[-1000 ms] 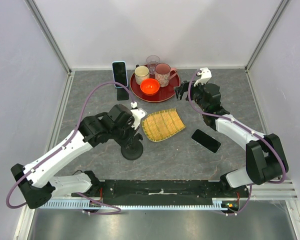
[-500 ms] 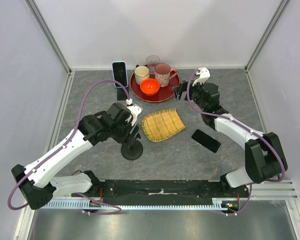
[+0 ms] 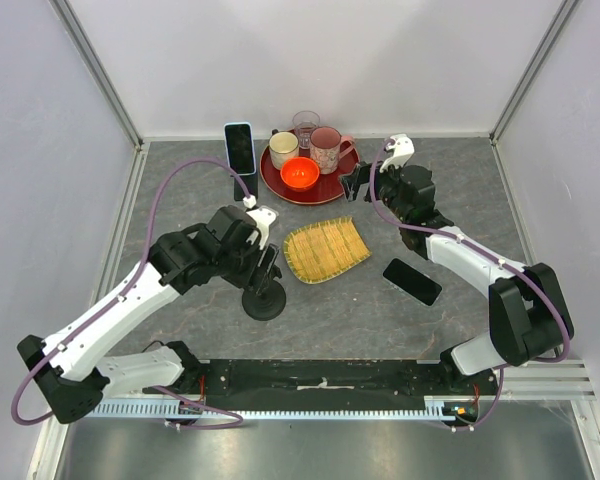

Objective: Place the phone on the phone stand

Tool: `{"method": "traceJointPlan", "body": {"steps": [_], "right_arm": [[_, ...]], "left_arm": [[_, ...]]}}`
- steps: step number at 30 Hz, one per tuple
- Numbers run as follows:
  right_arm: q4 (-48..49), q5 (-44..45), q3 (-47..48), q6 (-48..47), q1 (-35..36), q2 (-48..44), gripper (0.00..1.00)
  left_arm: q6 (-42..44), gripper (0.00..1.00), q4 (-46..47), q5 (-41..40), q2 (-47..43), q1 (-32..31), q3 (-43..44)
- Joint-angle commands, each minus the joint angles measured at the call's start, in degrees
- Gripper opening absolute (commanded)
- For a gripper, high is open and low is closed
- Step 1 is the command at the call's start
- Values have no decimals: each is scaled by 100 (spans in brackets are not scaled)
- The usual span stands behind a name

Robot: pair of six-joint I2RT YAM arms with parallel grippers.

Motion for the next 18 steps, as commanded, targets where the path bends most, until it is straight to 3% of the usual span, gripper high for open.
{"method": "traceJointPlan", "body": {"steps": [1,7,11,12,14,18], "right_arm": [[142,-28,242,-73,37,44,98],[133,-10,242,-82,37,53,98],[125,-2,233,-117,37,35,98],[99,16,233,-152,46,26,98],[98,60,242,-153,46,26,98],[125,7,260,-126,46,70,98]], "left_arm": [[-291,67,220,206,71,17,-132],[262,41,465,-286,256,25,-132],[999,24,791,-147,212,60,-176],[1114,13,817,-137,212,87,-185],[1482,2,931,-399,203,166,-194],[2037,2,1545,-744,45,419,-334]]}}
